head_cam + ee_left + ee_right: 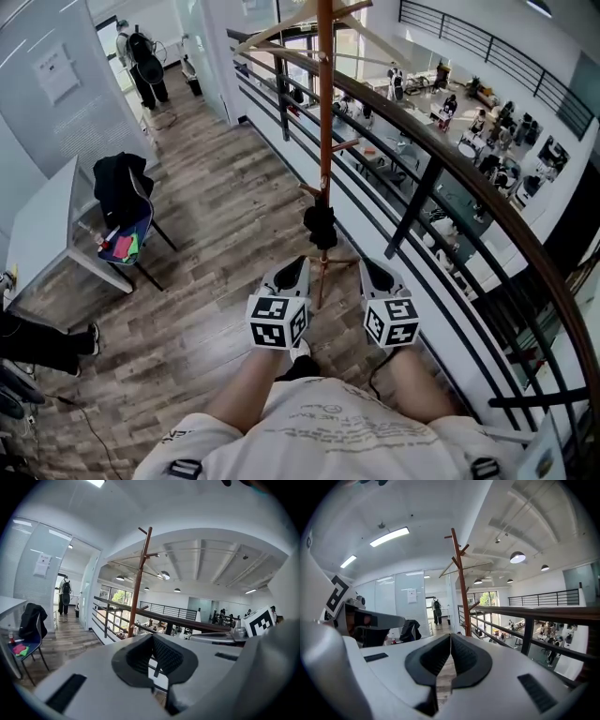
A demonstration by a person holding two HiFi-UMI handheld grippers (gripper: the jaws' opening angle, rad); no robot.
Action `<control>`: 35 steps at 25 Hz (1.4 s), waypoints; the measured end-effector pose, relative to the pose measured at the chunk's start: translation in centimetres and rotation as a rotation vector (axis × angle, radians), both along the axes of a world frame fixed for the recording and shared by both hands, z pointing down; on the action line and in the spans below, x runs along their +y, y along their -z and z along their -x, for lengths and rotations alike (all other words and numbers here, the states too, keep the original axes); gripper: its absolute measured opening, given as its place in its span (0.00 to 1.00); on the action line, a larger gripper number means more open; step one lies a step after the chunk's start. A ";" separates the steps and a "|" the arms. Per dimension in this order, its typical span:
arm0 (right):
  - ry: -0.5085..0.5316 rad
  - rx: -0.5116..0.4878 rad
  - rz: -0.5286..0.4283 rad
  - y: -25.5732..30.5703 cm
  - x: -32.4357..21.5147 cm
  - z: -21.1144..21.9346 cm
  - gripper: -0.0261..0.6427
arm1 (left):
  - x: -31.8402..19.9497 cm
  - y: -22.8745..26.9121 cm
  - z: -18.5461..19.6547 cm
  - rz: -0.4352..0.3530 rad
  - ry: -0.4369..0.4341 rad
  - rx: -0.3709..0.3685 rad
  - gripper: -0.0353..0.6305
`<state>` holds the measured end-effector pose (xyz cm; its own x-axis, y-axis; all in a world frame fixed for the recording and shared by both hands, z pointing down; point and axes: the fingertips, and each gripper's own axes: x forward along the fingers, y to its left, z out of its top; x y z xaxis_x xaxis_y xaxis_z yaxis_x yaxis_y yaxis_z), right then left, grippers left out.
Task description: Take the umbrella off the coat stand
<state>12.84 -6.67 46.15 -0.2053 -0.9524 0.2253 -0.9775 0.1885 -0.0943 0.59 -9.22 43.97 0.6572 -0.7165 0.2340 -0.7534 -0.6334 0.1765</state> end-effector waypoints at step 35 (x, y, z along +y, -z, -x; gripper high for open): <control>0.015 0.014 0.147 -11.0 -25.6 -1.5 0.05 | -19.5 -5.0 0.5 0.128 0.044 -0.076 0.06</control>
